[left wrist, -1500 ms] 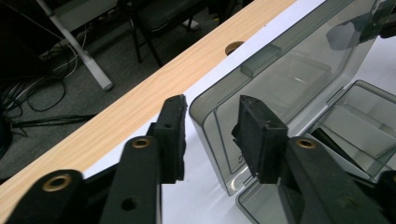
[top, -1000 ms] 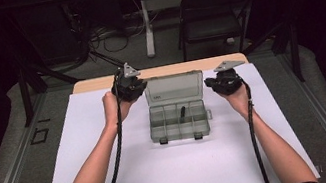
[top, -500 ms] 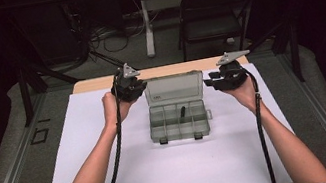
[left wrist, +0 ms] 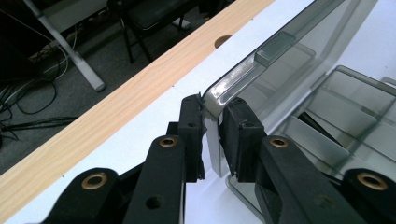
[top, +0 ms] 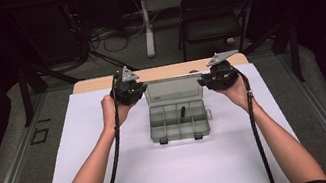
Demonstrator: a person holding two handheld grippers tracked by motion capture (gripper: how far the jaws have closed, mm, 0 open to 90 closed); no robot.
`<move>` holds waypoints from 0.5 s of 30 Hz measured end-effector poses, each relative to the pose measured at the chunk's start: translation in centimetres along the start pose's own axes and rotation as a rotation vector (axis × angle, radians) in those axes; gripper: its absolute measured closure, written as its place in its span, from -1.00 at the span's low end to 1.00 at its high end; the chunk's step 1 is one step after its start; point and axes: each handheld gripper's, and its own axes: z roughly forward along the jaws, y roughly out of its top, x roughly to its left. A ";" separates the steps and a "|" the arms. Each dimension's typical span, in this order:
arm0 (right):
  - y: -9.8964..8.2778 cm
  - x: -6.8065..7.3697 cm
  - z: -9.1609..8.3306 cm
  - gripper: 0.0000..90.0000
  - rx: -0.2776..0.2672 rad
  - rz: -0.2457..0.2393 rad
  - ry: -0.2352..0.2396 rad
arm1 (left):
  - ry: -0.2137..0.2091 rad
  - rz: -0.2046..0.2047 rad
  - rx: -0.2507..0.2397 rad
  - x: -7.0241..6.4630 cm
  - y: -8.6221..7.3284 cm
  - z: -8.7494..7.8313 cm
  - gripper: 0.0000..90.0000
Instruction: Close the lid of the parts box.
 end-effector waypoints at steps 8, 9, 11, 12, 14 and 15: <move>-0.1 0.7 -0.4 0.65 0.001 -0.039 -0.007 | -0.005 0.018 -0.009 -0.6 -0.3 -1.1 0.65; -0.1 0.7 -0.4 0.66 -0.002 -0.041 -0.008 | -0.010 0.019 -0.011 -0.6 -0.3 -1.3 0.63; -0.2 0.8 -0.6 0.67 -0.003 -0.048 -0.009 | -0.012 0.019 -0.012 -0.5 -0.2 -1.6 0.40; -0.3 0.8 -0.6 0.67 -0.005 -0.047 -0.009 | -0.017 0.012 -0.013 -0.5 -0.1 -1.9 0.25; -0.4 0.8 -0.6 0.67 -0.012 -0.047 -0.009 | -0.033 0.009 -0.018 -0.4 0.0 -2.5 0.04; -0.4 0.9 -0.6 0.67 -0.013 -0.046 -0.009 | -0.034 0.007 -0.024 -0.4 0.1 -2.8 -0.04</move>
